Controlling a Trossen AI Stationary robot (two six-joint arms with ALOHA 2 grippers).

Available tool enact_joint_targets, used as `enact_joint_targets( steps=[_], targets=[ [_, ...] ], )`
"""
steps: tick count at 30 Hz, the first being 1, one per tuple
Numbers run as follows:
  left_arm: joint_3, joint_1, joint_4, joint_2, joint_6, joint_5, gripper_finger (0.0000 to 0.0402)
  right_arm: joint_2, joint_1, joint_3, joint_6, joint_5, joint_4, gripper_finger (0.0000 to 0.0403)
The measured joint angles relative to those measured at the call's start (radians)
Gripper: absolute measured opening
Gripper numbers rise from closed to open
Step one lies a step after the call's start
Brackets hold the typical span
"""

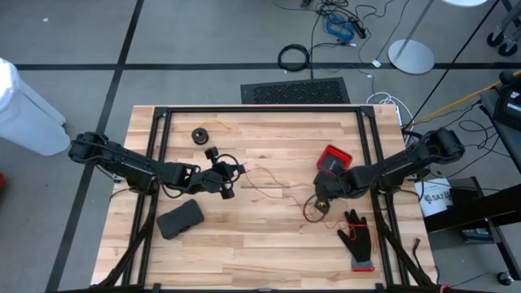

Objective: Coil cords
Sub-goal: Uncoil the red wire from the black spool

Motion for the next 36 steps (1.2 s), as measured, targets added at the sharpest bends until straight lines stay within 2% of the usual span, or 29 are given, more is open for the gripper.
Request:
enact_joint_targets(
  steps=[9, 14, 17, 21, 27, 36],
  targets=[
    [0.000, 0.000, -0.002, 0.000, -0.001, 0.000, 0.0000, -0.047, 0.212, 0.179, 0.244, -0.224, -0.498, 0.0001],
    [0.000, 0.000, -0.001, 0.000, -0.002, 0.000, 0.0000, -0.047, 0.328, 0.298, 0.410, -0.303, -0.730, 0.0000],
    [0.000, 0.000, -0.001, 0.000, -0.002, 0.000, 0.0000, -0.047, 0.388, 0.362, 0.493, -0.325, -0.793, 0.0000],
    [0.000, 0.000, -0.001, 0.000, -0.002, 0.000, 0.0000, -0.048, 0.447, 0.428, 0.549, -0.288, -0.799, 0.0015],
    [0.000, 0.000, 0.010, 0.000, -0.003, -0.001, 0.0000, -0.048, 0.488, 0.465, 0.596, -0.189, -0.804, 0.0064],
    [0.000, -0.001, 0.011, 0.000, -0.003, -0.001, 0.0000, -0.047, 0.495, 0.465, 0.546, -0.009, -0.771, 0.0119]
  ],
)
